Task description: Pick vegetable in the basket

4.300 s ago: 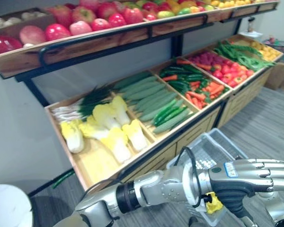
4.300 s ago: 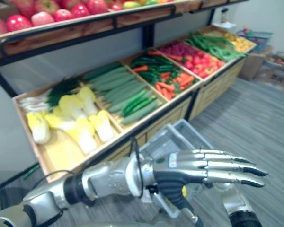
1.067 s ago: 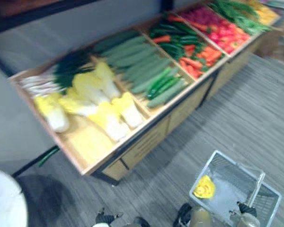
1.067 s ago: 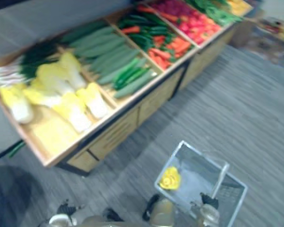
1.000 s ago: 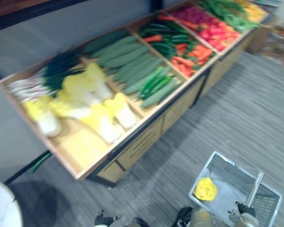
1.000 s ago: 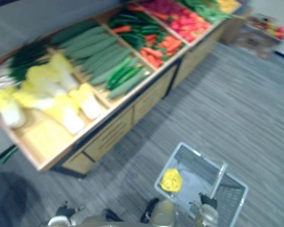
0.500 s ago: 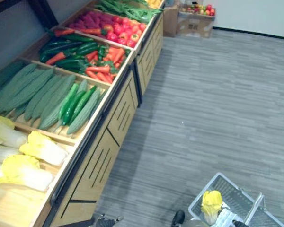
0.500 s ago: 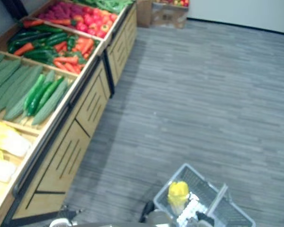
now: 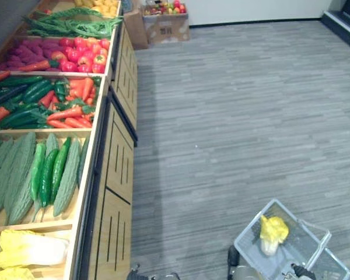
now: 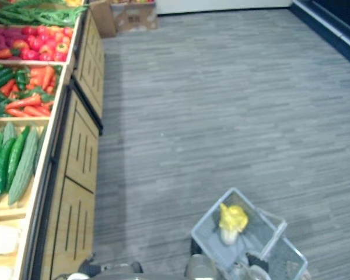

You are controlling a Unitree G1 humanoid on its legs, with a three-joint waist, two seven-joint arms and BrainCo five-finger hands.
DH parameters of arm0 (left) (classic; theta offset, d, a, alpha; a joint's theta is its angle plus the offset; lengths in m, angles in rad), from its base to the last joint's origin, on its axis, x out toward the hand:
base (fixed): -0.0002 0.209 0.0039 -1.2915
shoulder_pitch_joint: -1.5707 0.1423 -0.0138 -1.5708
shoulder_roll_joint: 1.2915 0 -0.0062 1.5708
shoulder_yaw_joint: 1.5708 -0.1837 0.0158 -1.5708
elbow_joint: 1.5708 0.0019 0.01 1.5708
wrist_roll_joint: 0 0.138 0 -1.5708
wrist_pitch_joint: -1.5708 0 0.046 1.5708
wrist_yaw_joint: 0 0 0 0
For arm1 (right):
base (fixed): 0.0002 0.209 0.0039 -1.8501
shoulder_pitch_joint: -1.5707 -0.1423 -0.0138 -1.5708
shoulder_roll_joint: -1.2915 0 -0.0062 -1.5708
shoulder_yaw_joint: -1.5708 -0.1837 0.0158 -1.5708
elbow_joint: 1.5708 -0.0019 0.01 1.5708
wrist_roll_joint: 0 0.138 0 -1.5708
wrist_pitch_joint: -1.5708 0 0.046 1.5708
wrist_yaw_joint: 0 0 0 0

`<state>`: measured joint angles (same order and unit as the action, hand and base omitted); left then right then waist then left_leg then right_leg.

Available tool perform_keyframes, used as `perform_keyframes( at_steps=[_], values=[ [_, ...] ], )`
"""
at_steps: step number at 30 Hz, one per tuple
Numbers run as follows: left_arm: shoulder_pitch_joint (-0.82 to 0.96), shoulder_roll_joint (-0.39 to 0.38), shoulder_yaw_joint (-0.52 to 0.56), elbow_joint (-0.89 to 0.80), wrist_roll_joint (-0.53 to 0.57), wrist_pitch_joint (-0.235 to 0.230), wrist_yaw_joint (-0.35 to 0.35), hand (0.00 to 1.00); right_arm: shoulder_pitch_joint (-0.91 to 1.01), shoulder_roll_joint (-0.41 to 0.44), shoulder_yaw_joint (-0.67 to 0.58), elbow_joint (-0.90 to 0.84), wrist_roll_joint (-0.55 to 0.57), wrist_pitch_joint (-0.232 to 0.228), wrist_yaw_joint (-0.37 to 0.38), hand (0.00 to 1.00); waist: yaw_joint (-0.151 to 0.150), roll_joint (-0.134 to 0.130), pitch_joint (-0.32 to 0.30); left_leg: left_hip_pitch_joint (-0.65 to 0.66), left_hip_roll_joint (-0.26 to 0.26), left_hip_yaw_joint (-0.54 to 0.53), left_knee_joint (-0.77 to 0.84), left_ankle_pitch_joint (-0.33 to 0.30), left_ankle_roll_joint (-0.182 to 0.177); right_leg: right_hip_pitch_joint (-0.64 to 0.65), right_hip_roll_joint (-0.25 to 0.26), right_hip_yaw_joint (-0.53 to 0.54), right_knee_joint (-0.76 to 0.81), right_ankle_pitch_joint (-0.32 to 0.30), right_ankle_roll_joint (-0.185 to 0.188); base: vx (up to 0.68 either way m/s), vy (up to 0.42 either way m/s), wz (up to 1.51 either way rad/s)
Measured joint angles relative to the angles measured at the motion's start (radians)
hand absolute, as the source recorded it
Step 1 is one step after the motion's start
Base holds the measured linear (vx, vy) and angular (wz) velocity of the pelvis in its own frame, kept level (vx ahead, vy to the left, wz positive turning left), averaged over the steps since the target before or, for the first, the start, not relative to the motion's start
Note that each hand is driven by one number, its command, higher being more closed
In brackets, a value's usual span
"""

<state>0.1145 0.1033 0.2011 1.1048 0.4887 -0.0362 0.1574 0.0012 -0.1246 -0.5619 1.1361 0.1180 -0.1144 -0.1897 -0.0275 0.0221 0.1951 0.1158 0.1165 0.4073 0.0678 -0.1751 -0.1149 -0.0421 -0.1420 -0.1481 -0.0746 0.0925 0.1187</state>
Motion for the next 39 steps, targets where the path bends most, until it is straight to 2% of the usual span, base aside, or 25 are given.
perform_keyframes(
  at_steps=[1, 2, 11, 15, 18, 21, 22, 23, 24, 25, 26, 27, 28, 29, 31, 32, 33, 34, 35, 36, 37, 38, 39],
  values=[
    [-0.003, 0.000, -0.003, 0.000, -0.001, 0.003, 0.002, 0.00, -0.004, 0.000, 0.000, -0.003, 0.000, 0.000, 0.000, 1.00, 0.002, 0.000, -0.001, 0.009, -0.015, 0.025, -0.010, 0.000, 0.000, -0.009, -0.006, 0.024, 0.000, 0.006, 0.008, 0.02, 0.079, -0.33],
    [-0.003, -0.024, 0.002, 0.000, -0.015, 0.003, 0.036, 0.00, -0.006, -0.017, 0.030, 0.000, -0.002, 0.004, 0.011, 1.00, 0.029, 0.017, -0.030, 0.045, -0.025, 0.047, -0.028, -0.007, 0.014, -0.002, -0.002, 0.039, -0.016, 0.021, 0.009, 0.01, 0.048, -0.21],
    [-0.002, -0.030, 0.008, -0.001, -0.029, 0.003, 0.036, 0.00, 0.017, -0.013, 0.029, 0.002, -0.003, 0.005, 0.024, 1.00, 0.029, 0.014, -0.031, 0.079, -0.008, 0.045, -0.024, -0.007, 0.014, 0.048, 0.005, 0.018, -0.032, 0.019, 0.007, 0.00, -0.012, 0.04],
    [-0.003, -0.031, 0.040, -0.002, -0.060, 0.002, 0.037, 0.00, 0.037, 0.009, 0.032, 0.001, -0.011, 0.000, 0.028, 1.00, 0.029, -0.002, -0.033, 0.095, 0.019, 0.038, 0.002, -0.012, 0.006, 0.087, 0.016, -0.017, -0.032, 0.003, -0.010, -0.04, -0.088, 0.18],
    [-0.001, -0.030, 0.042, -0.004, -0.118, 0.003, 0.041, 0.00, 0.046, 0.016, 0.044, 0.001, -0.022, 0.000, 0.031, 1.00, 0.031, -0.013, -0.034, 0.054, 0.071, 0.036, 0.114, -0.027, -0.018, 0.097, 0.016, -0.107, 0.021, -0.051, -0.033, -0.04, -0.113, 0.36],
    [0.012, -0.021, 0.043, -0.024, -0.171, 0.002, 0.045, 0.00, 0.066, 0.015, 0.071, 0.001, -0.031, -0.004, 0.035, 1.00, 0.035, -0.029, -0.035, -0.043, 0.129, 0.016, 0.346, -0.002, -0.043, 0.107, 0.012, -0.147, 0.069, -0.101, -0.045, -0.04, -0.131, 0.36],
    [0.026, -0.023, 0.052, -0.045, -0.183, 0.000, 0.054, 0.00, 0.066, 0.010, 0.082, 0.002, -0.033, -0.006, 0.037, 1.00, 0.039, -0.029, -0.033, -0.092, 0.157, 0.012, 0.460, 0.033, -0.042, 0.117, 0.012, -0.154, 0.076, -0.111, -0.054, -0.01, -0.119, 0.15],
    [0.032, -0.025, 0.063, -0.050, -0.192, -0.005, 0.055, 0.00, 0.067, 0.000, 0.106, 0.010, -0.042, -0.007, 0.038, 1.00, 0.040, -0.036, -0.028, -0.140, 0.180, -0.005, 0.564, 0.085, -0.022, 0.132, 0.012, -0.161, 0.070, -0.117, -0.059, 0.00, -0.116, 0.10],
    [0.034, -0.024, 0.067, -0.050, -0.192, -0.005, 0.054, 0.00, 0.067, -0.005, 0.119, 0.011, -0.042, -0.007, 0.039, 1.00, 0.042, -0.035, -0.027, -0.158, 0.186, -0.016, 0.604, 0.121, -0.009, 0.146, 0.011, -0.166, 0.055, -0.117, -0.059, 0.02, -0.127, -0.12],
    [0.041, -0.031, 0.071, -0.049, -0.192, -0.003, 0.054, 0.00, 0.065, -0.018, 0.153, 0.015, -0.044, -0.008, 0.043, 1.00, 0.054, -0.032, -0.025, -0.199, 0.195, -0.042, 0.666, 0.205, 0.012, 0.180, 0.016, -0.182, 0.020, -0.117, -0.060, 0.05, -0.129, -0.21],
    [0.041, -0.038, 0.070, -0.046, -0.192, -0.004, 0.054, 0.00, 0.058, -0.024, 0.162, 0.014, -0.052, -0.008, 0.045, 1.00, 0.060, -0.025, -0.022, -0.240, 0.199, -0.069, 0.718, 0.238, 0.011, 0.176, 0.003, -0.192, 0.043, -0.119, -0.066, 0.08, -0.079, -0.21],
    [0.033, -0.039, 0.072, -0.042, -0.192, -0.007, 0.053, 0.00, 0.040, -0.039, 0.164, 0.006, -0.063, -0.006, 0.045, 1.00, 0.058, -0.013, -0.008, -0.291, 0.184, -0.129, 0.775, 0.173, -0.006, 0.161, -0.012, -0.188, 0.084, -0.132, -0.068, 0.11, 0.000, -0.10],
    [0.035, -0.040, 0.071, -0.037, -0.192, -0.004, 0.052, 0.00, 0.038, -0.052, 0.163, 0.012, -0.071, 0.002, 0.046, 1.00, 0.060, -0.017, -0.007, -0.310, 0.148, -0.139, 0.736, 0.098, -0.001, 0.169, -0.030, -0.180, 0.079, -0.132, -0.067, 0.10, 0.048, -0.07],
    [0.039, -0.041, 0.071, -0.037, -0.192, -0.004, 0.053, 0.00, 0.036, -0.056, 0.163, 0.011, -0.078, 0.001, 0.047, 1.00, 0.062, -0.018, -0.007, -0.318, 0.130, -0.136, 0.692, 0.074, 0.000, 0.168, -0.038, -0.176, 0.078, -0.132, -0.067, 0.08, 0.031, -0.13],
    [0.048, -0.043, 0.071, -0.030, -0.191, -0.003, 0.053, 0.00, 0.027, -0.054, 0.188, 0.006, -0.104, 0.000, 0.048, 1.00, 0.060, -0.016, -0.006, -0.302, 0.106, -0.123, 0.363, 0.074, -0.005, 0.152, -0.046, -0.157, 0.069, -0.137, -0.060, 0.08, 0.098, -0.33],
    [0.050, -0.044, 0.074, -0.027, -0.191, 0.002, 0.053, 0.00, 0.025, -0.054, 0.190, 0.000, -0.109, 0.000, 0.047, 1.00, 0.060, -0.016, -0.006, -0.291, 0.106, -0.116, 0.269, 0.082, -0.008, 0.149, -0.045, -0.149, 0.054, -0.136, -0.060, 0.21, 0.141, -0.70],
    [0.065, -0.073, 0.084, -0.020, -0.189, 0.003, 0.056, 0.00, 0.023, -0.068, 0.205, -0.017, -0.120, -0.005, 0.047, 1.00, 0.074, 0.058, -0.023, -0.284, 0.158, -0.119, 0.070, 0.051, -0.015, 0.154, 0.023, -0.138, 0.029, -0.139, -0.051, 0.24, 0.127, -0.57],
    [0.066, -0.088, 0.080, -0.016, -0.188, 0.001, 0.057, 0.00, 0.024, -0.078, 0.207, -0.026, -0.120, -0.007, 0.046, 1.00, 0.071, 0.084, -0.022, -0.291, 0.190, -0.120, 0.064, 0.032, -0.018, 0.136, 0.037, -0.144, 0.086, -0.147, -0.065, 0.31, 0.120, -0.54],
    [0.062, -0.092, 0.075, -0.014, -0.185, -0.007, 0.059, 0.00, 0.016, -0.089, 0.207, -0.037, -0.119, -0.017, 0.041, 1.00, 0.061, 0.093, -0.003, -0.312, 0.226, -0.122, 0.097, 0.097, -0.047, 0.088, 0.031, -0.149, 0.285, -0.253, -0.052, 0.23, 0.102, -0.18],
    [0.033, -0.077, 0.100, 0.001, -0.185, 0.002, 0.061, 0.00, -0.006, -0.081, 0.206, -0.019, -0.119, -0.012, 0.040, 1.00, 0.061, 0.083, 0.035, -0.302, 0.212, -0.109, 0.169, 0.120, -0.063, 0.107, -0.013, -0.131, 0.331, -0.337, 0.001, 0.20, 0.118, -0.24],
    [0.046, -0.083, 0.106, 0.002, -0.176, 0.001, 0.057, 0.00, 0.001, -0.080, 0.216, -0.022, -0.120, -0.012, 0.041, 1.00, 0.059, 0.045, 0.025, -0.306, 0.190, -0.102, 0.204, 0.112, -0.051, 0.108, -0.050, -0.112, 0.329, -0.347, 0.014, 0.21, 0.177, -0.21],
    [0.059, -0.073, 0.110, 0.004, -0.167, 0.003, 0.053, 0.00, 0.004, -0.067, 0.223, -0.022, -0.124, -0.015, 0.041, 1.00, 0.057, 0.020, 0.005, -0.305, 0.149, -0.098, 0.216, 0.087, -0.023, 0.100, -0.087, -0.094, 0.329, -0.358, 0.031, 0.21, 0.207, -0.22],
    [0.067, -0.063, 0.109, 0.006, -0.162, 0.003, 0.053, 0.00, 0.004, -0.057, 0.227, -0.022, -0.130, -0.017, 0.041, 1.00, 0.057, 0.004, -0.005, -0.304, 0.121, -0.093, 0.217, 0.065, -0.013, 0.095, -0.112, -0.085, 0.324, -0.365, 0.042, 0.31, 0.229, -0.15]
  ],
)
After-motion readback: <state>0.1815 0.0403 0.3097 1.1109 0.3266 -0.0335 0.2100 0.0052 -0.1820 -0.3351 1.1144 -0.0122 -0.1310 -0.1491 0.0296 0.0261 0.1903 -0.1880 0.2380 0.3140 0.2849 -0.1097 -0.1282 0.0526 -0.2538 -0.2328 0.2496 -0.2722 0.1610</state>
